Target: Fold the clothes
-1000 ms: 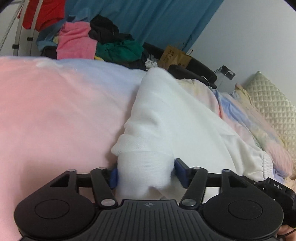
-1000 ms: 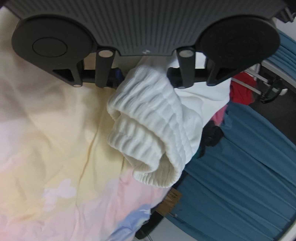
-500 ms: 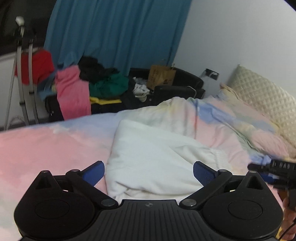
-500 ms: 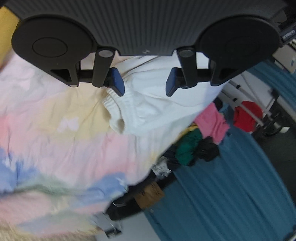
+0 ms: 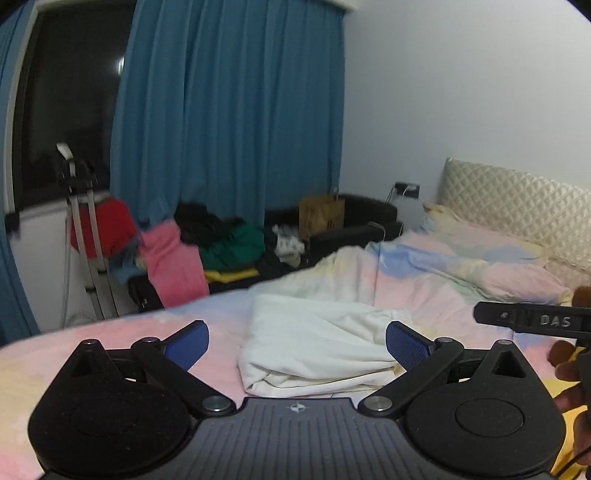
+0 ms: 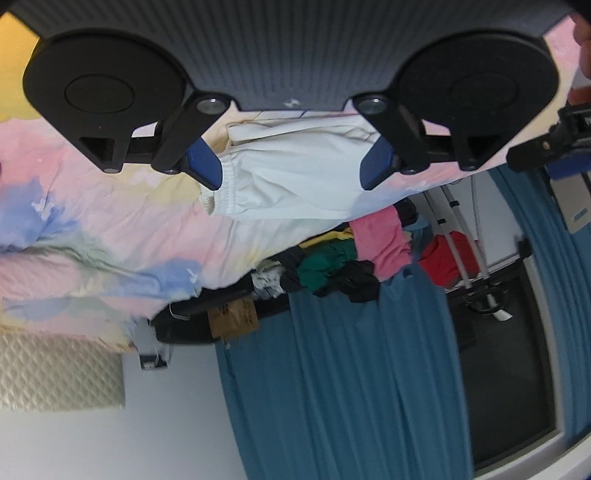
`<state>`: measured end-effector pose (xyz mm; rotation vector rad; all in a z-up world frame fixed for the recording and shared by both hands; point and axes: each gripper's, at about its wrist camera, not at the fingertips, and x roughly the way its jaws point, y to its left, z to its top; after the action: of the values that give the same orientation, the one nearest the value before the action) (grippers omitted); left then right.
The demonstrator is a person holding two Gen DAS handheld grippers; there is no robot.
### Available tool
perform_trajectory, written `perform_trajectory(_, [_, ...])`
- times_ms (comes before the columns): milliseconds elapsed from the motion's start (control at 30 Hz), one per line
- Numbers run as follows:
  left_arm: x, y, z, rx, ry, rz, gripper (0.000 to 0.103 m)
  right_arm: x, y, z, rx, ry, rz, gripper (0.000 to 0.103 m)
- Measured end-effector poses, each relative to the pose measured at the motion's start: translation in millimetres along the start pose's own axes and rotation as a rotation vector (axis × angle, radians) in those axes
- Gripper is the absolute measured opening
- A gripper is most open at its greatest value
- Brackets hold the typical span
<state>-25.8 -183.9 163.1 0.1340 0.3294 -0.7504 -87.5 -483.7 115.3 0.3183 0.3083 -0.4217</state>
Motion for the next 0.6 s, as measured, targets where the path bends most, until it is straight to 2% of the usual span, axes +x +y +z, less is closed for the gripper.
perform_trajectory(200, [-37.3, -4.7, -29.7, 0.013, -0.018, 0.023, 0.103, -22.9, 24.9, -32.1, -0.062, -0.041, 0.003, 0.083])
perform_trajectory(367, [-50.4, -0.5, -50.5, -0.004, -0.030, 0.033, 0.103, -31.5, 43.8, -60.3, -0.106, -0.100, -0.008, 0.083])
perform_trajectory(600, [-51.9, 11.3, -77.6, -0.022, -0.057, 0.049, 0.103, -23.3, 60.5, -92.4, -0.143, -0.083, -0.047, 0.083])
